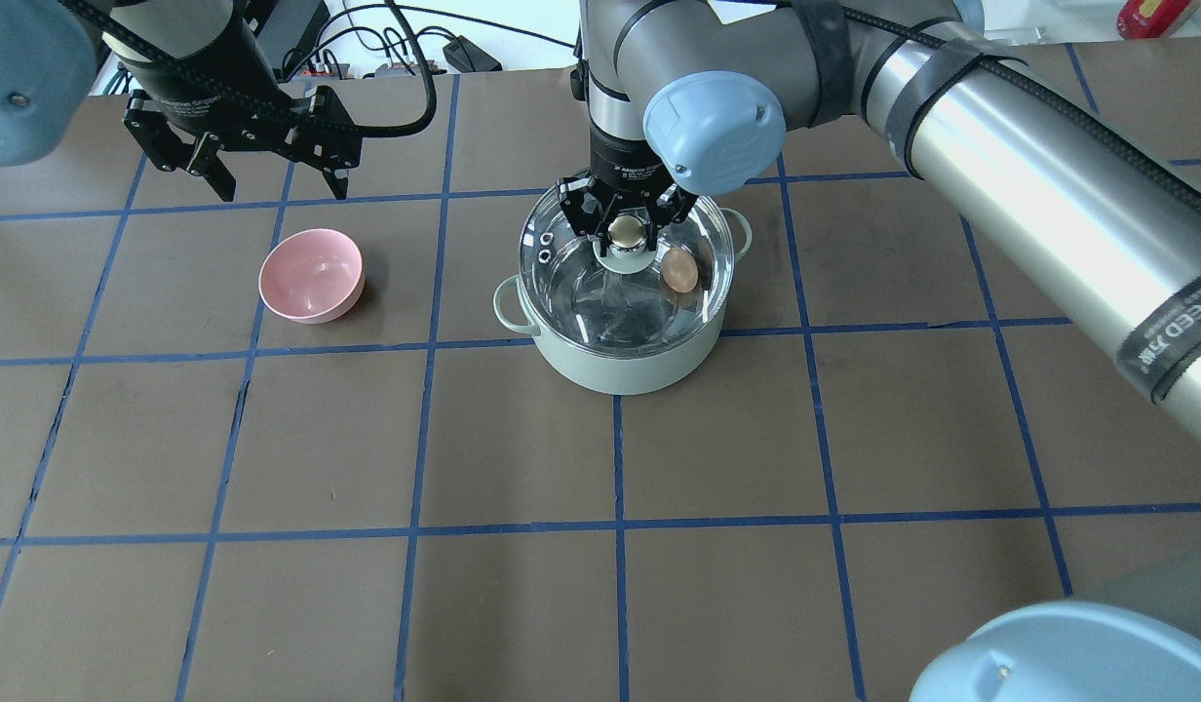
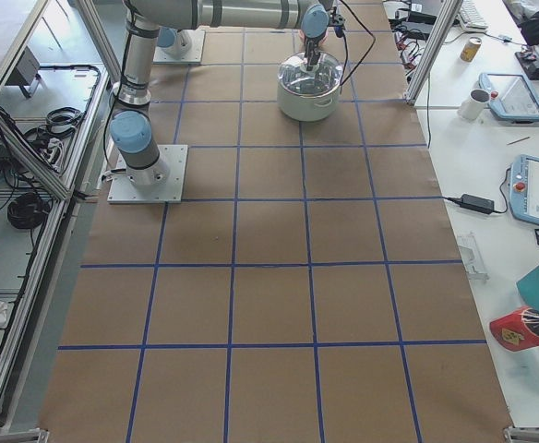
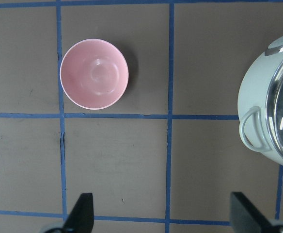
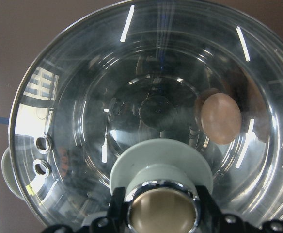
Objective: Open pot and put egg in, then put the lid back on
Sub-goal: 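Lower the glass lid onto the pot with the right gripper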
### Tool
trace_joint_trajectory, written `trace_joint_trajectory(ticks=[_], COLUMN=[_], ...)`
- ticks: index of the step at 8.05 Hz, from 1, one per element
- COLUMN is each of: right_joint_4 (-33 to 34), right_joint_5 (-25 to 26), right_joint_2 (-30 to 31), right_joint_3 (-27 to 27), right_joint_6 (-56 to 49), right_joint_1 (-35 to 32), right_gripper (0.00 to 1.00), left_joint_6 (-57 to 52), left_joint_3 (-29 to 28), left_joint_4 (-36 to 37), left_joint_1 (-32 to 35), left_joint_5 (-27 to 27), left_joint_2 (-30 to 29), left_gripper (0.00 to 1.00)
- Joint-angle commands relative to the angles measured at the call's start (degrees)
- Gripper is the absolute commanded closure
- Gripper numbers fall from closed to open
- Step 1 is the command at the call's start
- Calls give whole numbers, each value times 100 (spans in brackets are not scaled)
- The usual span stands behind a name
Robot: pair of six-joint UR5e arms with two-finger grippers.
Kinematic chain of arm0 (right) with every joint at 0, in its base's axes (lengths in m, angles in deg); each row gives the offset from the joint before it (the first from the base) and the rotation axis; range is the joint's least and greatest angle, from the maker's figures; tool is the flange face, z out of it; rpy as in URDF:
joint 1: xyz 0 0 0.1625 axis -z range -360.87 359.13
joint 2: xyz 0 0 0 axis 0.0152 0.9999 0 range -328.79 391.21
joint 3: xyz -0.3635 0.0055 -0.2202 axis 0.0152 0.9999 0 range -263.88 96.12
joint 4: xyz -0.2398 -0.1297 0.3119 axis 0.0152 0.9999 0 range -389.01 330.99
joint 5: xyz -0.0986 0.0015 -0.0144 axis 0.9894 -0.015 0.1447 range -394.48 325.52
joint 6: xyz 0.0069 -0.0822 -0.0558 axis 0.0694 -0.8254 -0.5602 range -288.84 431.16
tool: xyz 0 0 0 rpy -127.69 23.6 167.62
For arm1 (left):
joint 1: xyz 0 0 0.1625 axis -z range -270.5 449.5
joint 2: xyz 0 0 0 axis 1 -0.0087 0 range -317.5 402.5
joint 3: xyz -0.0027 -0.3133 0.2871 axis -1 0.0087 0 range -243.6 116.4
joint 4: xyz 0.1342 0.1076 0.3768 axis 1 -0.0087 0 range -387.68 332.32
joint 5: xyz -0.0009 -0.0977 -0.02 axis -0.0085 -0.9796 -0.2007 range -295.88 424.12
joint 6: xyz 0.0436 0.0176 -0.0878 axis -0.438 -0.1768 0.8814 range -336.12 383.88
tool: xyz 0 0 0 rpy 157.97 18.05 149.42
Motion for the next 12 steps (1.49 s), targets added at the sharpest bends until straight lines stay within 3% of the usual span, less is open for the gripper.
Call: trace_joint_trajectory(ticks=[1,10,11,12], right_joint_4=[-254,-299,-282,-273], right_joint_5=[5,-92,-239,-293], right_joint_2=[-4,-338,-338,-329], right_joint_3=[264,397,388,371], right_joint_6=[-5,-101,-110,-101], right_joint_1=[-9,0,0,0], right_gripper=[100,100,92,1], left_joint_6=[0,0,0,0], left_joint_3=[9,18,18,18], left_joint_4=[0,-26,-26,-26], left_joint_1=[0,9,9,9], left_joint_5=[0,0,0,0], left_joint_2=[0,0,0,0], left_gripper=[0,0,0,0])
